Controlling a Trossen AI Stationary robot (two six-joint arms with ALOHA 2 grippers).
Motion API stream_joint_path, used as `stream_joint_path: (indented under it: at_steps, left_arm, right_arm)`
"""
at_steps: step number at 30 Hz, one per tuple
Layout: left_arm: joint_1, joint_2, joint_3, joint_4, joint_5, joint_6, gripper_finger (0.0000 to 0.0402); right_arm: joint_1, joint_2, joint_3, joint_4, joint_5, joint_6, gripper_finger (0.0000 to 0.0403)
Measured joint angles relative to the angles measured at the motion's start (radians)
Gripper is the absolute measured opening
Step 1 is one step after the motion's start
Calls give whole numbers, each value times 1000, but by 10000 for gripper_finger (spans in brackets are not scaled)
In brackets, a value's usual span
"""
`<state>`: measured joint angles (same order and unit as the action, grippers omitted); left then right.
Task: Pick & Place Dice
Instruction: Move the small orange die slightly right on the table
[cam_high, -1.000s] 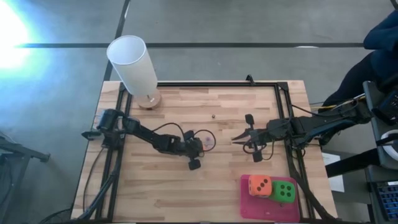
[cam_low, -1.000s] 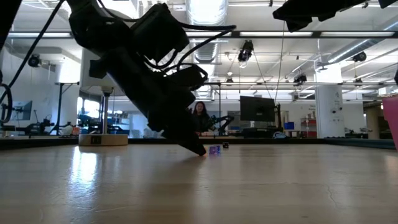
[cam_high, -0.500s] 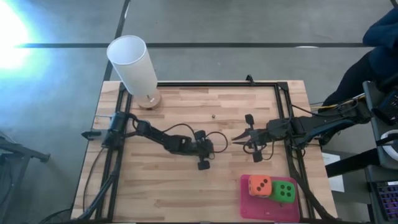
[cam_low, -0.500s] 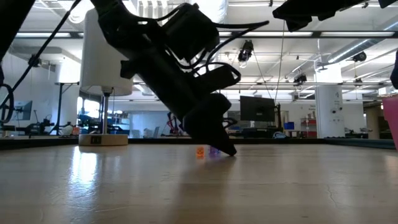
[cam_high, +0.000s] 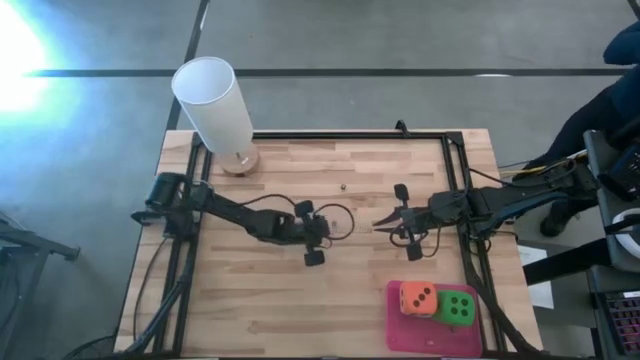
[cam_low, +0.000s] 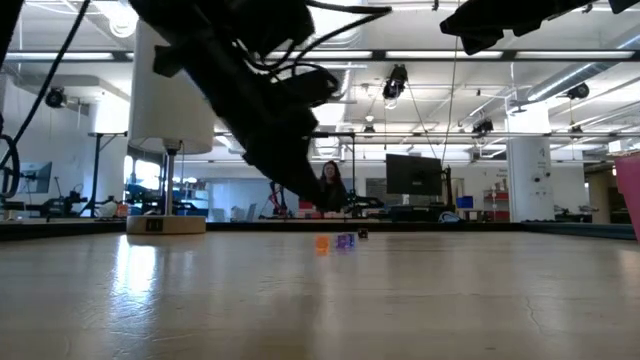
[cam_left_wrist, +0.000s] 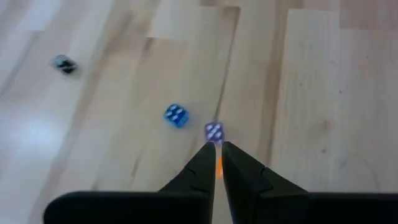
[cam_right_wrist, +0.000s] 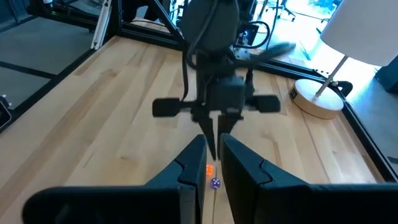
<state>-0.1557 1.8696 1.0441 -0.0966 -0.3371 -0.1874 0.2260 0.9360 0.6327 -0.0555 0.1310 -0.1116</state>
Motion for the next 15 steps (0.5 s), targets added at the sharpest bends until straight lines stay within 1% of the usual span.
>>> stream_joint_path:
  at_steps: [3, 7, 11, 15]
  left_arm:
    - [-10, -53, -69, -11, -10, -44, 35]
    - [-27, -70, -145, 46, -10, -94, 35]
    - [-37, -31, -191, 134, -7, -125, 35]
    - [-36, -3, -193, 226, -5, -117, 36]
  right_arm:
    - [0, 0, 0, 2, 0, -1, 43]
    - [0, 0, 0, 3, 0, -2, 43]
    - [0, 0, 0, 7, 0, -4, 43]
    - [0, 0, 0, 10, 0, -3, 43]
